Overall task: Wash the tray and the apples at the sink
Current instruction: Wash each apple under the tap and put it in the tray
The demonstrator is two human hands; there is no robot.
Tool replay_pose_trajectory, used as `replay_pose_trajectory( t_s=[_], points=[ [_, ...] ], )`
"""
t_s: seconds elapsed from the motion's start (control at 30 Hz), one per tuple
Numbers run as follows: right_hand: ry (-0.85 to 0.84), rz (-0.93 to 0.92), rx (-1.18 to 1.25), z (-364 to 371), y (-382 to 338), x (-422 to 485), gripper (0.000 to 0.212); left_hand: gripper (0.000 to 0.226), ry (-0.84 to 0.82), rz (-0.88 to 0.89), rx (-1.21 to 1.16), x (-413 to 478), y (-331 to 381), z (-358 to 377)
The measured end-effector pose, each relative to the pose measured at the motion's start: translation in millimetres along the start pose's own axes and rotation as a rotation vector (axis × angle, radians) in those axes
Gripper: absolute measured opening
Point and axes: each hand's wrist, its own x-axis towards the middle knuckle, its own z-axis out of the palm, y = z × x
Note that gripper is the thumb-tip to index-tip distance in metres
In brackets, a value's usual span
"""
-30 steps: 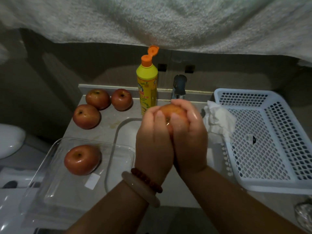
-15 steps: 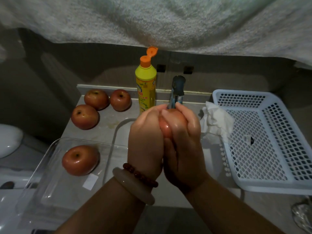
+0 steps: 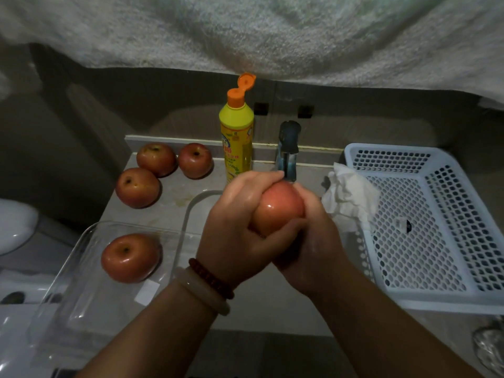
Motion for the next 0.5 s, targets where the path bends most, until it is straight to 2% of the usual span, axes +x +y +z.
replay_pose_trajectory(
  t_s=[0.07,0.1,0.17,0.23,0.27,0.3,0.33,0.37,0.4,0.47,0.5],
  points=[
    [0.016,-0.221,-0.253,7.8,2.9,2.4,0.030,0.044,0.100,-0.080,-0.048,3.2,8.1,5.7],
    [0.028,-0.408,-0.477,11.5,5.0,1.8,0.029,0.037,0.136,-0.132,-0.083,5.3,14.6,9.0],
    [0.002,-0.802,-0.891,7.7,10.8,3.9,0.039,0.034,0.238,-0.194,-0.135,8.9,22.9,11.7],
    [-0.051,-1.080,-1.113,-7.5,14.0,10.2,0.051,0.027,0.326,-0.133,-0.017,8.5,19.2,8.7],
    [-0.068,-1.154,-1.180,-13.9,13.5,11.8,0.048,0.021,0.299,-0.090,0.135,3.8,13.5,21.1],
    [-0.072,-1.225,-1.246,-19.8,12.5,13.3,0.042,0.017,0.267,-0.166,0.311,4.7,7.2,30.7],
    [-0.073,-1.289,-1.312,-21.6,9.3,14.8,0.038,0.024,0.117,-0.305,0.300,-1.9,6.2,44.4],
    [-0.094,-1.324,-1.353,-23.6,6.0,16.6,0.036,0.037,0.054,-0.349,0.193,-13.0,6.6,56.8],
    [-0.104,-1.348,-1.358,-23.4,4.6,18.8,0.036,0.041,0.136,-0.386,0.246,-18.8,8.4,66.3],
    [-0.053,-1.313,-1.218,-14.0,5.0,17.0,0.036,0.032,0.241,-0.285,0.047,-21.9,-1.4,53.5],
    [-0.007,-1.216,-1.079,-10.2,6.0,14.8,0.038,0.029,0.216,-0.244,0.137,-12.5,4.2,43.6]
  ],
)
